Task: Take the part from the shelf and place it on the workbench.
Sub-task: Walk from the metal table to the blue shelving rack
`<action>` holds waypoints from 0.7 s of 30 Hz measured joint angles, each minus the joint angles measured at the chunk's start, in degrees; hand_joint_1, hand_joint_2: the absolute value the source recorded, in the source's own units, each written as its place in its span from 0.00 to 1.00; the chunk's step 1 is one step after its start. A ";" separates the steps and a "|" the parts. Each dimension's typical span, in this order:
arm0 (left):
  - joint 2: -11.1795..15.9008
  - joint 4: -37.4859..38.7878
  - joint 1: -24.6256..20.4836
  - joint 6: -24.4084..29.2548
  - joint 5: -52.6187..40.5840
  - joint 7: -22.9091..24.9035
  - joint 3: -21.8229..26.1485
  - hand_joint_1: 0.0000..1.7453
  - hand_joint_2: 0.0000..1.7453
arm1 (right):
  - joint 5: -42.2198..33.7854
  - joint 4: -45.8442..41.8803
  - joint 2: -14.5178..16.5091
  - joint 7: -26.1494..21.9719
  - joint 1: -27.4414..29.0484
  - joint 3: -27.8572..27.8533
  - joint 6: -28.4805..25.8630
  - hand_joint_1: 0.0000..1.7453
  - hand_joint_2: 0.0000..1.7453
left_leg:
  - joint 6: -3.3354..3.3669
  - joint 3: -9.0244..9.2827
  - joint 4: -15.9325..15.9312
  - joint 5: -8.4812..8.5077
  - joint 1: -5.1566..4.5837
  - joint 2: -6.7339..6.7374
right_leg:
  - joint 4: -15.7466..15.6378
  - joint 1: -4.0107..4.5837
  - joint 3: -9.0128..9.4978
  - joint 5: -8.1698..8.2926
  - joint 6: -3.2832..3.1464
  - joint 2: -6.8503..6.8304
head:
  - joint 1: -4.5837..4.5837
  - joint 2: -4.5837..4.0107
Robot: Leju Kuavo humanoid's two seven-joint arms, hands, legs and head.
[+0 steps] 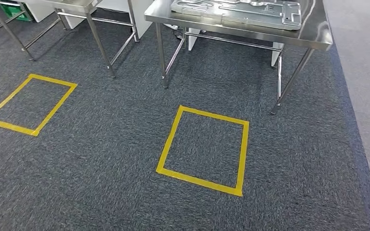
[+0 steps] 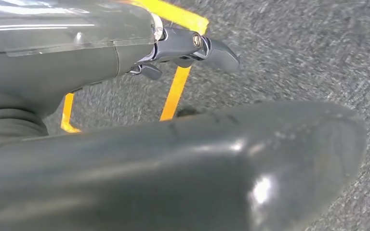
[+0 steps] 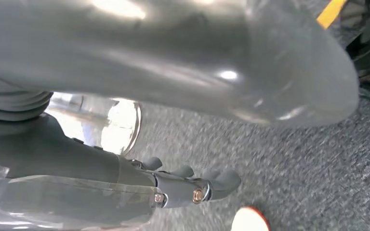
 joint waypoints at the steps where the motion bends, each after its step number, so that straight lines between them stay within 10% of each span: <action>1: 0.04 0.00 0.01 0.11 -0.17 0.32 -0.05 0.00 0.00 | -0.47 0.08 0.06 0.00 0.02 0.16 -0.01 0.00 0.00 | -0.26 -1.07 2.72 -0.92 0.20 0.30 | 0.04 0.04 -0.07 -0.02 0.01 -0.85 | 0.00 0.00; 3: 0.20 0.00 0.14 0.29 -0.44 0.88 -0.13 0.00 0.00 | -1.88 0.16 0.31 -0.11 -0.08 0.24 -0.09 0.00 0.00 | -0.67 0.01 1.75 0.40 0.56 0.84 | 0.18 0.02 -0.12 -0.11 0.16 -2.34 | 0.00 0.00; 7: 0.65 0.00 -0.16 0.83 -1.05 1.95 -0.23 0.00 0.00 | -6.50 0.19 0.97 -1.44 -0.60 -1.04 -1.30 0.00 0.00 | -0.20 7.87 -12.45 5.35 0.49 4.91 | 0.91 0.20 0.18 -0.76 1.16 -4.75 | 0.00 0.00; 10: 0.86 0.00 -0.15 1.55 -0.75 3.28 -0.24 0.00 0.00 | -10.87 0.19 1.27 -2.25 -1.33 -3.40 -2.30 0.00 0.00 | 0.93 7.98 -13.30 5.51 0.26 3.89 | 1.12 0.29 0.35 -1.08 2.10 -6.01 | 0.02 0.00; 13: 0.95 0.00 -0.23 3.03 1.02 5.53 0.13 0.00 0.00 | -17.31 0.21 1.56 -2.92 -1.98 -7.20 -3.94 0.00 0.00 | 1.94 7.95 -13.73 6.14 0.48 2.29 | 5.23 -0.23 -1.31 -4.12 3.03 -2.63 | 0.02 0.00; 16: 1.06 0.00 -0.66 4.34 4.22 6.96 1.51 0.00 0.00 | -27.06 0.21 1.85 -4.05 -2.25 -12.84 -5.48 0.00 0.00 | 2.32 7.48 -13.62 6.41 0.36 0.38 | 16.11 -0.45 -6.59 -9.11 3.29 0.19 | 0.02 0.00; 18: 1.19 0.00 -0.76 4.63 6.45 7.19 2.98 0.00 0.00 | -33.19 0.21 2.15 -4.61 -2.44 -16.08 -5.73 0.00 0.00 | 2.31 7.44 -13.50 6.44 0.32 -1.18 | 16.96 -0.46 -7.31 -7.79 3.16 0.46 | 0.02 0.00; 21: 1.28 0.00 -0.90 4.65 7.85 7.26 4.62 0.00 0.00 | -37.09 0.21 2.55 -4.95 -2.61 -18.72 -5.28 0.00 0.00 | 1.95 7.46 -13.29 6.47 0.28 -3.42 | 6.32 -0.55 -2.82 -1.77 2.55 3.17 | 0.02 0.00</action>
